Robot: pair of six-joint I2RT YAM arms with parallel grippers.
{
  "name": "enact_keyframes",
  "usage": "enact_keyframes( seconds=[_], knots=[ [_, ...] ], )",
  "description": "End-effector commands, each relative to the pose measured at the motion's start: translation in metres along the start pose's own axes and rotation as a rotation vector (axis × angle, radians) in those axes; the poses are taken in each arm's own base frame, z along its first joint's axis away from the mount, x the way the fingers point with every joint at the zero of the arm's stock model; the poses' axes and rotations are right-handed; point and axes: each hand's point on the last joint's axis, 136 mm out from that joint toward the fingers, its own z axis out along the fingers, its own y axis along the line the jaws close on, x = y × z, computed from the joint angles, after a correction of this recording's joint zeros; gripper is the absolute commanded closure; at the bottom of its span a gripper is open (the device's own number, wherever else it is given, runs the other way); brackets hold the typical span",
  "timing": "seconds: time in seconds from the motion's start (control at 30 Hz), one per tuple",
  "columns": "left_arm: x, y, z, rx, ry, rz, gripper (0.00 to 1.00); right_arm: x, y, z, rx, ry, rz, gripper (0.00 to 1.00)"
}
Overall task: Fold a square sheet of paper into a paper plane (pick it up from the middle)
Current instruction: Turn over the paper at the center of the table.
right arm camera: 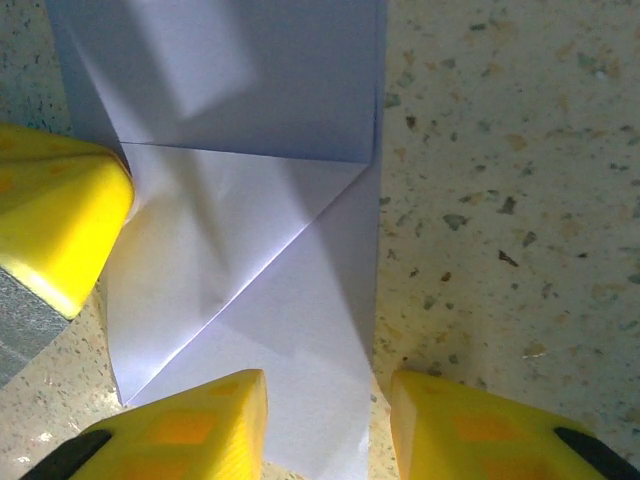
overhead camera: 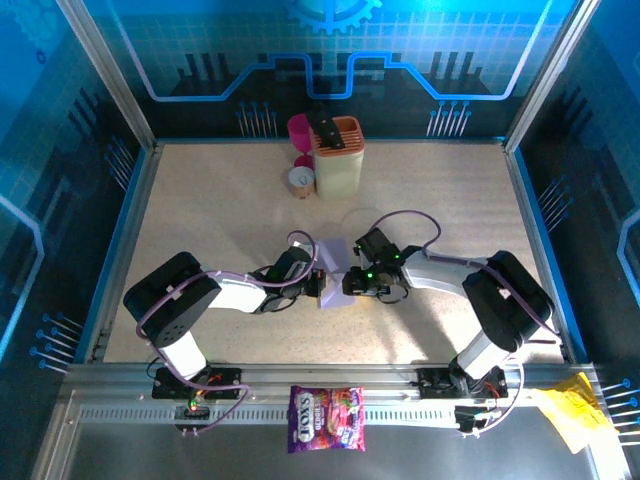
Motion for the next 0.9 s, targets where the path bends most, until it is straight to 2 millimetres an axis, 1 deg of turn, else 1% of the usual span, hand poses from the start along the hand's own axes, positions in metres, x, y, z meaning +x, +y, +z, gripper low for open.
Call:
enact_keyframes(
  seconds=[0.0,0.07,0.13,0.3,0.4,0.53,0.7,0.87],
  knots=[
    [0.039,0.031,0.003,-0.085,0.122,-0.026,1.00,0.014,0.032,0.012,-0.072,0.058,-0.067,0.63],
    [0.040,0.031,0.003,-0.086,0.123,-0.026,1.00,0.013,0.040,0.012,-0.083,0.054,-0.080,0.63],
    [0.040,0.031,0.003,-0.084,0.123,-0.027,1.00,0.012,0.044,0.012,-0.086,0.053,-0.084,0.63],
    [0.040,0.031,0.004,-0.083,0.123,-0.029,1.00,0.007,0.044,0.010,-0.093,0.032,-0.073,0.63],
    [0.041,0.031,0.004,-0.079,0.124,-0.031,1.00,0.002,0.038,0.011,-0.128,0.010,-0.025,0.59],
    [0.041,0.031,0.004,-0.080,0.126,-0.032,1.00,-0.010,0.030,0.010,-0.214,-0.043,0.043,0.53],
    [0.041,0.031,0.005,-0.082,0.131,-0.031,1.00,-0.023,0.031,0.008,-0.293,-0.083,0.054,0.52],
    [0.041,0.031,0.006,-0.083,0.132,-0.032,1.00,-0.032,0.021,0.004,-0.309,-0.117,0.067,0.53]
  ],
)
